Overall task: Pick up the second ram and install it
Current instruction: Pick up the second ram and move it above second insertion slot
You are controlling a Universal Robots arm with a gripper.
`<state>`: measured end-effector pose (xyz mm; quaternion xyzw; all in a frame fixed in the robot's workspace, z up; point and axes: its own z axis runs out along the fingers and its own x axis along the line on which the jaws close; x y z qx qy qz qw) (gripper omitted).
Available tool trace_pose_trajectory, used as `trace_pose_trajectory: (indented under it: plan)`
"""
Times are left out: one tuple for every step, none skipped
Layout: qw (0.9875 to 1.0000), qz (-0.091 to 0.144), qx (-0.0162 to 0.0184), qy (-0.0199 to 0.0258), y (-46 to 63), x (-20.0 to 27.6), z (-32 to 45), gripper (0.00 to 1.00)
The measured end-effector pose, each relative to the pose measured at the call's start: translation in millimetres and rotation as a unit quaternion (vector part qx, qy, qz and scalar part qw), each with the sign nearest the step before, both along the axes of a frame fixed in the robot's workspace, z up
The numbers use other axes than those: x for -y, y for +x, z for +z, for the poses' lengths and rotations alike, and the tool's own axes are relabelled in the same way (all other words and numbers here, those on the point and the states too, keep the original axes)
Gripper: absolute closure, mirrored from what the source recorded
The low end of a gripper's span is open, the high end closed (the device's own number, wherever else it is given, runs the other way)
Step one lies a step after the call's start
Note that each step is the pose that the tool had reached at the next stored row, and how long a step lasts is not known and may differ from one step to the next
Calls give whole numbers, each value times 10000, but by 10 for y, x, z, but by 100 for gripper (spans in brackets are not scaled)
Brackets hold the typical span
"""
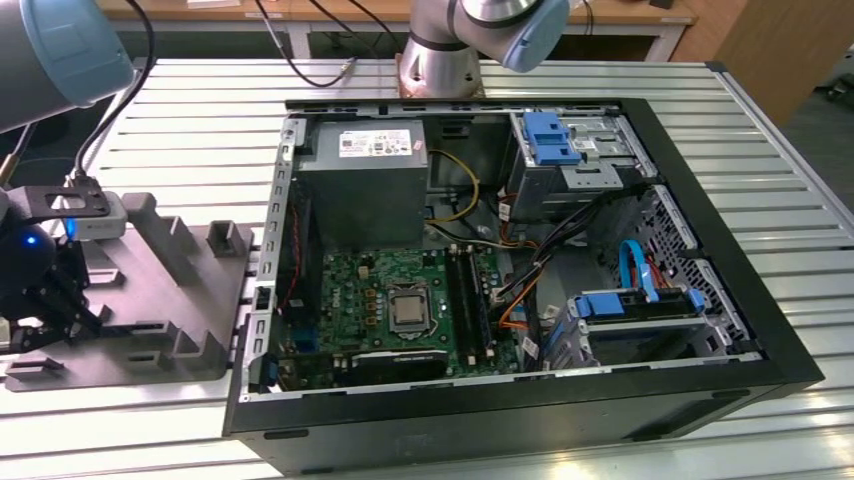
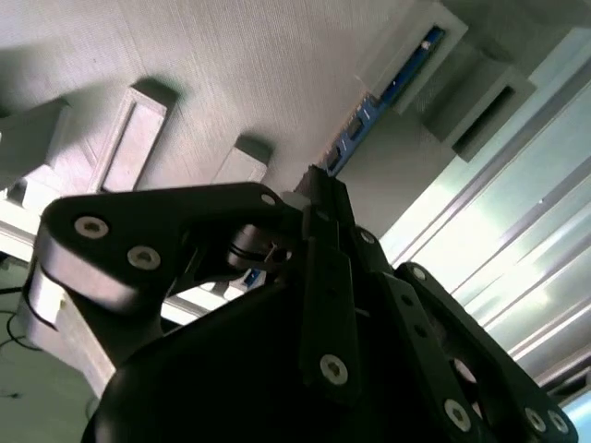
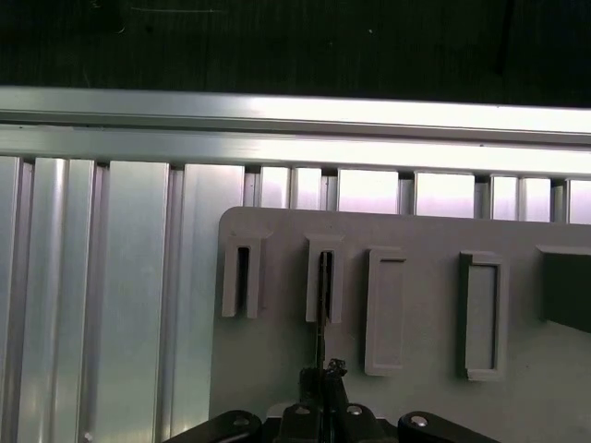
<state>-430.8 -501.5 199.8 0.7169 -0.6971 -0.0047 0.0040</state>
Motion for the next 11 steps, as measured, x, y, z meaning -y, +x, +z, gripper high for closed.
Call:
trace_pose_trajectory:
  plan:
    - [10000, 0, 0, 0, 0, 0, 0, 87]
    - [10000, 0, 0, 0, 0, 0, 0, 87]
    - [10000, 0, 0, 0, 0, 0, 0, 87]
    - [10000, 0, 0, 0, 0, 0, 0, 87]
    - [10000, 0, 0, 0, 0, 0, 0, 87]
    - [10000, -27, 0, 0, 0, 0, 0, 87]
    - [10000, -67, 0, 0, 0, 0, -1, 87]
    - [10000, -71, 0, 0, 0, 0, -1, 87]
    - [10000, -72, 0, 0, 0, 0, -1, 87]
    - [10000, -72, 0, 0, 0, 0, -1, 87]
    - [10000, -73, 0, 0, 0, 0, -1, 87]
